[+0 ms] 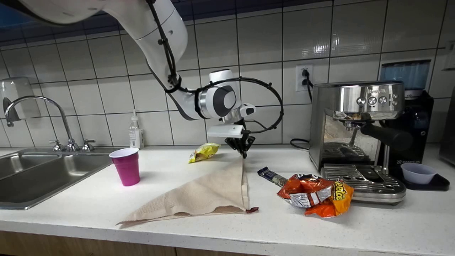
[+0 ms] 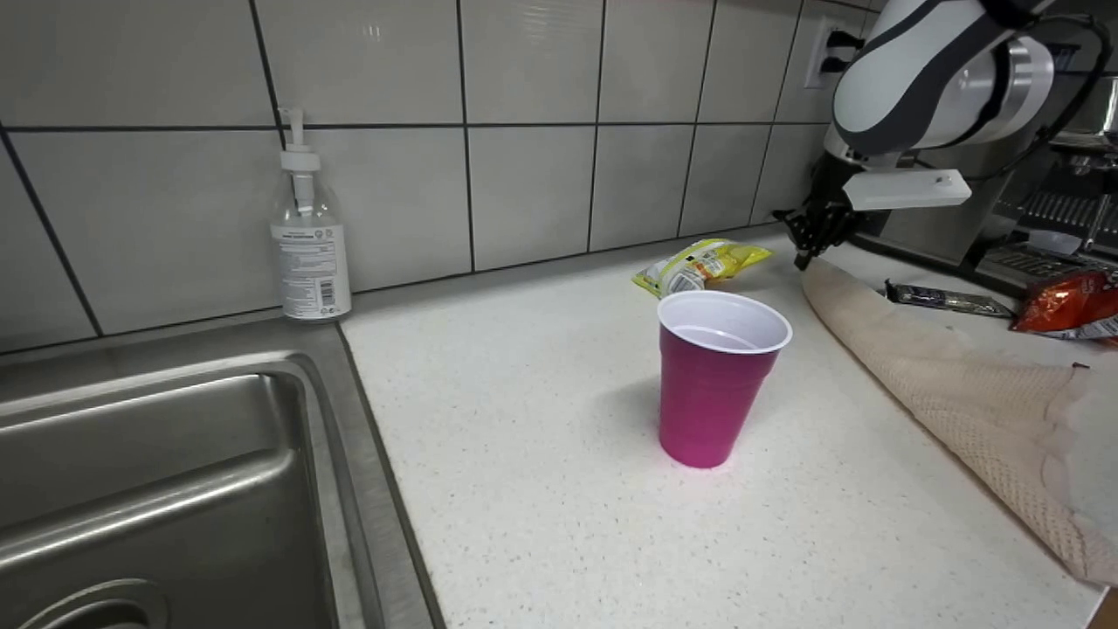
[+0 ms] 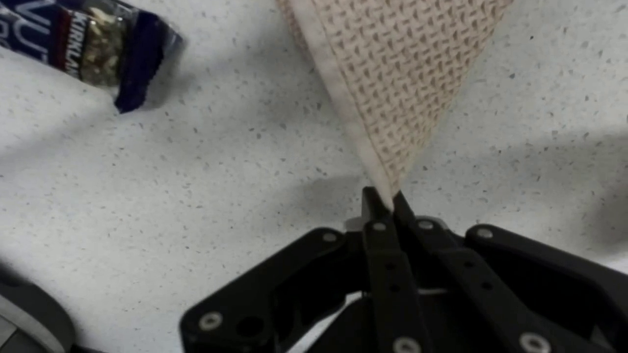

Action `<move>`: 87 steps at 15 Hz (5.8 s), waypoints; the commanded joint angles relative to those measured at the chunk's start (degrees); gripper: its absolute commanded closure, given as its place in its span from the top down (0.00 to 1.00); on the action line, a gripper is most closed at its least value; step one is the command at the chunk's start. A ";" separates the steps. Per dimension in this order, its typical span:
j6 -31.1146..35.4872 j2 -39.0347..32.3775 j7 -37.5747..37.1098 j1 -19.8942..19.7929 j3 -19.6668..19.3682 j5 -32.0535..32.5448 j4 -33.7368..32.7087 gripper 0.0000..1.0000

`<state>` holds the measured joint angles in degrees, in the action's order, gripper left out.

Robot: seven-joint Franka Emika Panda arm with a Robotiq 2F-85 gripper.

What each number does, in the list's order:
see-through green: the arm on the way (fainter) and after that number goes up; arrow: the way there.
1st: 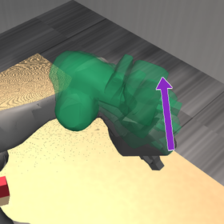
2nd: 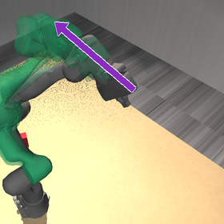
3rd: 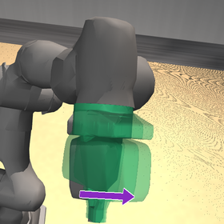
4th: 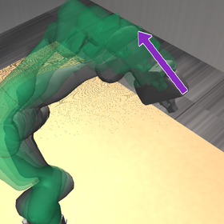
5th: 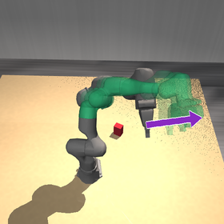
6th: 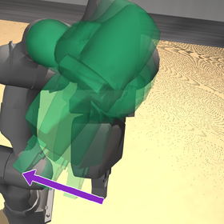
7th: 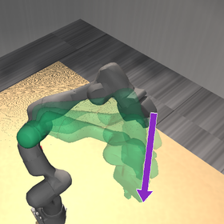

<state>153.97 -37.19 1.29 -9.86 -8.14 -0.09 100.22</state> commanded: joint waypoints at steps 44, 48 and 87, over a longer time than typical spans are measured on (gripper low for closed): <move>15.22 25.89 5.77 -6.11 6.69 -8.21 26.81 0.01; 14.58 29.50 8.34 -6.83 6.74 -9.78 30.13 0.01; 8.81 54.67 17.46 6.45 -1.30 -10.32 54.47 0.01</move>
<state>163.61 15.67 20.48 -5.27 -8.49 -12.07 153.33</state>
